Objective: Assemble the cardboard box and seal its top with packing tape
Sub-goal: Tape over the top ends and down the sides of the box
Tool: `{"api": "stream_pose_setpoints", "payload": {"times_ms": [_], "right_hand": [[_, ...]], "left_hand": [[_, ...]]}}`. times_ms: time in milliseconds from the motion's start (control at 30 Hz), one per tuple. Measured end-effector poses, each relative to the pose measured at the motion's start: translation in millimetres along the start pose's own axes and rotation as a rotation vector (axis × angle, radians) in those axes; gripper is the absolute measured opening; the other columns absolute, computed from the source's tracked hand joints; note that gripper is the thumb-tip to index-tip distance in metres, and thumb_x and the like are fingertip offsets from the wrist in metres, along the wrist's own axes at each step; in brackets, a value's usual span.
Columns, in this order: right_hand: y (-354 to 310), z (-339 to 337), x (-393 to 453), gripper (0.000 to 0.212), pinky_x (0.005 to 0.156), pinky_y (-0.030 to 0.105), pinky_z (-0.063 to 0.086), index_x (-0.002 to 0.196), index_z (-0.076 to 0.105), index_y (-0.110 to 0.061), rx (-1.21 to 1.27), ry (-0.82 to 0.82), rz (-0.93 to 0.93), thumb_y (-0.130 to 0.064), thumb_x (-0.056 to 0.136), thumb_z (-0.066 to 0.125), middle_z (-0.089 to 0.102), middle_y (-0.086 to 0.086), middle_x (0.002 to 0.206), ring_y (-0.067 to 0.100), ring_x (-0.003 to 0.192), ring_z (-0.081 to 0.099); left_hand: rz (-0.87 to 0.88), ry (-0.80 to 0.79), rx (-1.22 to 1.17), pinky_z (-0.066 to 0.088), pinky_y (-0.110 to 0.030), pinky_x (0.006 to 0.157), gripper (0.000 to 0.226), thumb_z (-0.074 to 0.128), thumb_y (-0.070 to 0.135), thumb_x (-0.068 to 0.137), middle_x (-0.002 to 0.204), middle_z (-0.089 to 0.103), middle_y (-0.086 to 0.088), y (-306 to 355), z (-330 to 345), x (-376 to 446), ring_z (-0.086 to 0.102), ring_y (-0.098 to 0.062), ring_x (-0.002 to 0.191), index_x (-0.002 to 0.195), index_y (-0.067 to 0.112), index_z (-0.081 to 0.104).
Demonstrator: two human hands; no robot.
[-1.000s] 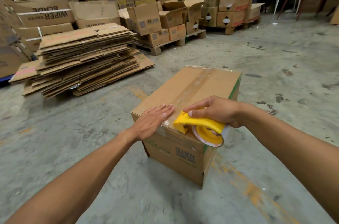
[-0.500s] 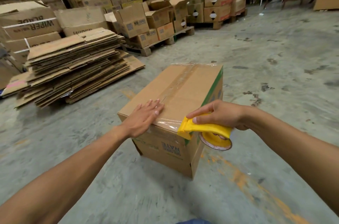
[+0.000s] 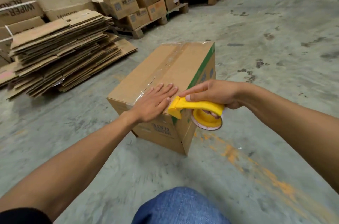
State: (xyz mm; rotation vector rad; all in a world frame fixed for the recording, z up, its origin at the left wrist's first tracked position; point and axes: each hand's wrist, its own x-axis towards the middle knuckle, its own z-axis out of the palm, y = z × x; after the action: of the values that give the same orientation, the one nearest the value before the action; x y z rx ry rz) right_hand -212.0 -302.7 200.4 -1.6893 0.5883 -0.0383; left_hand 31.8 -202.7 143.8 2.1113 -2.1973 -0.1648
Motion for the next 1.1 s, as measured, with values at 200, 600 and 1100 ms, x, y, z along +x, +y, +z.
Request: {"api": "stream_pose_setpoints", "payload": {"times_ms": [200, 600, 1100], "right_hand": [[9.1, -22.3, -28.7, 0.037, 0.039, 0.024, 0.049, 0.125, 0.067, -0.032, -0.009, -0.067, 0.083, -0.031, 0.088, 0.066, 0.07, 0.025, 0.108, 0.019, 0.051, 0.054], [23.6, -24.6, -13.5, 0.033, 0.041, 0.023, 0.046, 0.125, 0.067, -0.034, -0.005, -0.097, 0.161, -0.034, 0.091, 0.065, 0.069, 0.024, 0.112, 0.015, 0.048, 0.053], [115.5, -35.8, 28.0, 0.06, 0.058, 0.031, 0.049, 0.118, 0.072, -0.014, -0.631, -0.326, 0.763, -0.051, 0.071, 0.079, 0.061, 0.01, 0.09, 0.022, 0.062, 0.055]], "left_hand": [[-0.011, 0.007, 0.007, 0.003, -0.037, 0.121, 0.057, 0.005, 0.055, 0.097, 0.162, 0.001, 0.017, -0.8, 0.6, -1.1, -0.003, -0.011, 0.15, 0.153, 0.044, 0.006], [-0.029, -0.016, 0.029, 0.002, -0.042, 0.122, 0.069, 0.008, 0.074, 0.088, 0.161, -0.003, 0.019, 4.2, -1.5, -0.8, -0.006, -0.011, 0.15, 0.151, 0.048, 0.002], [-0.158, -0.117, 0.052, -0.002, -0.051, 0.12, 0.085, 0.022, 0.073, 0.079, 0.162, -0.009, 0.014, 20.3, -9.4, -0.1, -0.01, -0.026, 0.15, 0.154, 0.04, -0.002]]}}
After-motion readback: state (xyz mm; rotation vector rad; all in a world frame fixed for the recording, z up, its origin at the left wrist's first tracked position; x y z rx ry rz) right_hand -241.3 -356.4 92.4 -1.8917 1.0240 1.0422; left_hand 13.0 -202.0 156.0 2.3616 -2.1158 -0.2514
